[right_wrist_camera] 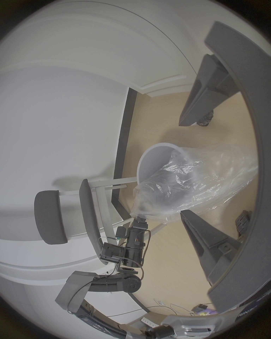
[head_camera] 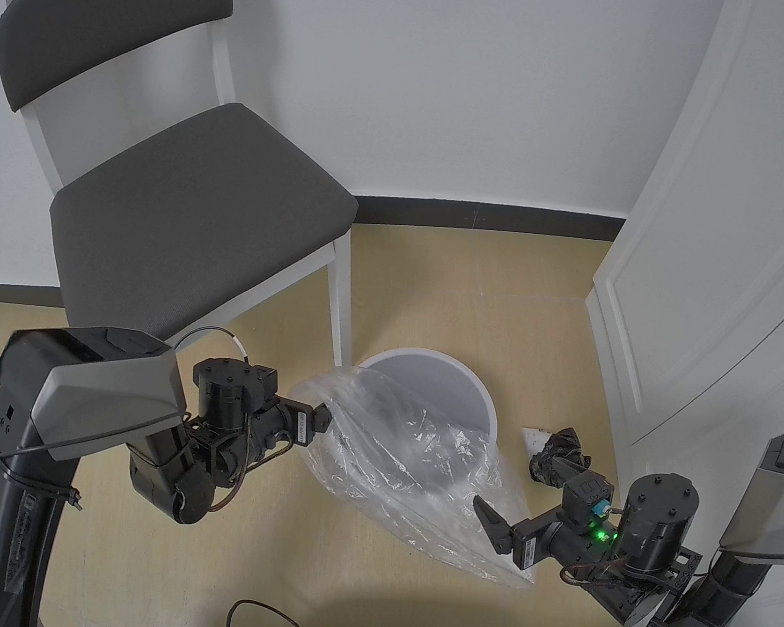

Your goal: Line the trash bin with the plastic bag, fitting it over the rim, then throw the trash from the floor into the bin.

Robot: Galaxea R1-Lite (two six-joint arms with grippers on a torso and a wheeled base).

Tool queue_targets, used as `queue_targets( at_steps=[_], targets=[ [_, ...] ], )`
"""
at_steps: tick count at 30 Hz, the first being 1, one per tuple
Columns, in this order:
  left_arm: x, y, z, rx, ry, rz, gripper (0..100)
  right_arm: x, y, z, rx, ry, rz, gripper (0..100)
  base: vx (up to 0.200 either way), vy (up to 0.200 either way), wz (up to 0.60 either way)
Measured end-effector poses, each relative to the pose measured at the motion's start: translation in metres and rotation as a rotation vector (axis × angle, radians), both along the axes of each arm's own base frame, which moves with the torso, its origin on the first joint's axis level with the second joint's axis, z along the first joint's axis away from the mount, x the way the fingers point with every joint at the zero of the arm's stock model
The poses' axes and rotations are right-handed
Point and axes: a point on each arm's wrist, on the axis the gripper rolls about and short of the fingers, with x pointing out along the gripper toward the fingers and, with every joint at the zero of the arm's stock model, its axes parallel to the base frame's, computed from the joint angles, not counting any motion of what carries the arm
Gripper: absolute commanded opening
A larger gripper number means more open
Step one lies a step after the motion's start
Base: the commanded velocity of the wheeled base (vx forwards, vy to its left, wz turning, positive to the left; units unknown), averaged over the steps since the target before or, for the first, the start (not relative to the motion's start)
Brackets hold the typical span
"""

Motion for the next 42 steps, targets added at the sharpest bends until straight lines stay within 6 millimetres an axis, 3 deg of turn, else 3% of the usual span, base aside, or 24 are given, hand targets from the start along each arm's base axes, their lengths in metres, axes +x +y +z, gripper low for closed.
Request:
queue_targets(
  at_steps=[11, 18, 27, 42],
  targets=[
    [-0.03, 0.026, 0.023, -0.048, 0.088, -0.231, 100, -0.01, 0.016, -0.013, 0.055, 0.082, 0.071, 100, 0.0, 0.0, 0.0],
    [-0.049, 0.041, 0.035, -0.019, 0.143, -0.288, 100, -0.015, 0.023, -0.02, 0.054, 0.112, 0.102, 100, 0.0, 0.0, 0.0],
    [-0.061, 0.048, 0.044, 0.028, 0.115, -0.336, 100, -0.001, 0.036, -0.018, 0.062, 0.058, 0.104, 100, 0.0, 0.0, 0.0],
    [-0.063, 0.055, 0.071, 0.034, 0.016, -0.315, 100, 0.029, 0.061, -0.033, -0.352, -0.204, 0.229, 100, 0.0, 0.0, 0.0]
  ],
)
